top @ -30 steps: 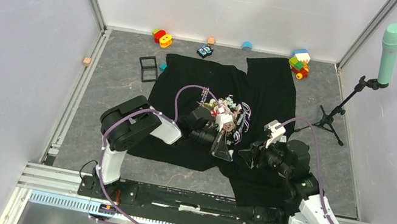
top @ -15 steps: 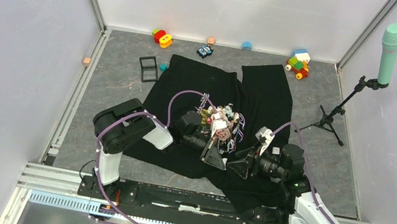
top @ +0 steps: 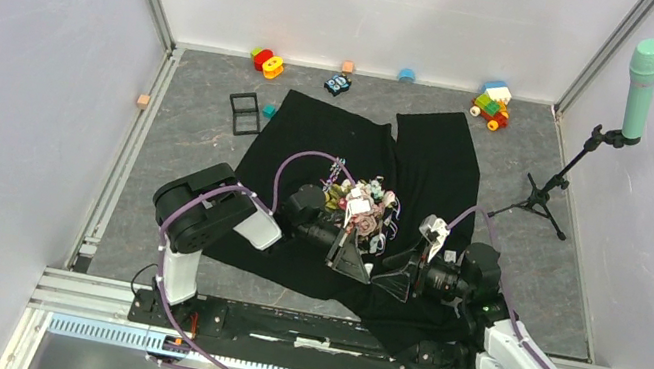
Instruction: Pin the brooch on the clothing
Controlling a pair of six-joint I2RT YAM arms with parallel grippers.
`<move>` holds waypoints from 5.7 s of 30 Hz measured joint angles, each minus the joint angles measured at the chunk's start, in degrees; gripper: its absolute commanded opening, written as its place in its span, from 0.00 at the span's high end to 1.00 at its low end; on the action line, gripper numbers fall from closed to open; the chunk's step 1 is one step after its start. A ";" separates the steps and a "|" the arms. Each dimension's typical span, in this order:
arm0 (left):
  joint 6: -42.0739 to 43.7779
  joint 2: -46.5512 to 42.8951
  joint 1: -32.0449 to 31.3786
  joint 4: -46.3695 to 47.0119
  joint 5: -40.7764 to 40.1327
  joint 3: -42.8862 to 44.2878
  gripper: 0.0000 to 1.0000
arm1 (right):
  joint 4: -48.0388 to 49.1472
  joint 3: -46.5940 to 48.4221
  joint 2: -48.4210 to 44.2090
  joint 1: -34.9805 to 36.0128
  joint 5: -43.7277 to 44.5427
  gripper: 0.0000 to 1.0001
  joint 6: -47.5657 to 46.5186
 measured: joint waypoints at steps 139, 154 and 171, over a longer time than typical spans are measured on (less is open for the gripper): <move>23.87 -12.63 -5.46 -38.29 -0.44 5.81 0.98 | -1.38 4.37 1.57 6.97 -3.04 0.31 2.21; 23.87 -13.14 -5.14 -38.60 -0.26 5.81 0.98 | -0.50 1.25 -0.26 4.74 -5.55 0.37 4.24; 23.85 -13.18 -5.14 -38.58 -0.09 5.81 0.98 | 5.31 -1.01 3.82 4.79 -8.15 0.53 7.85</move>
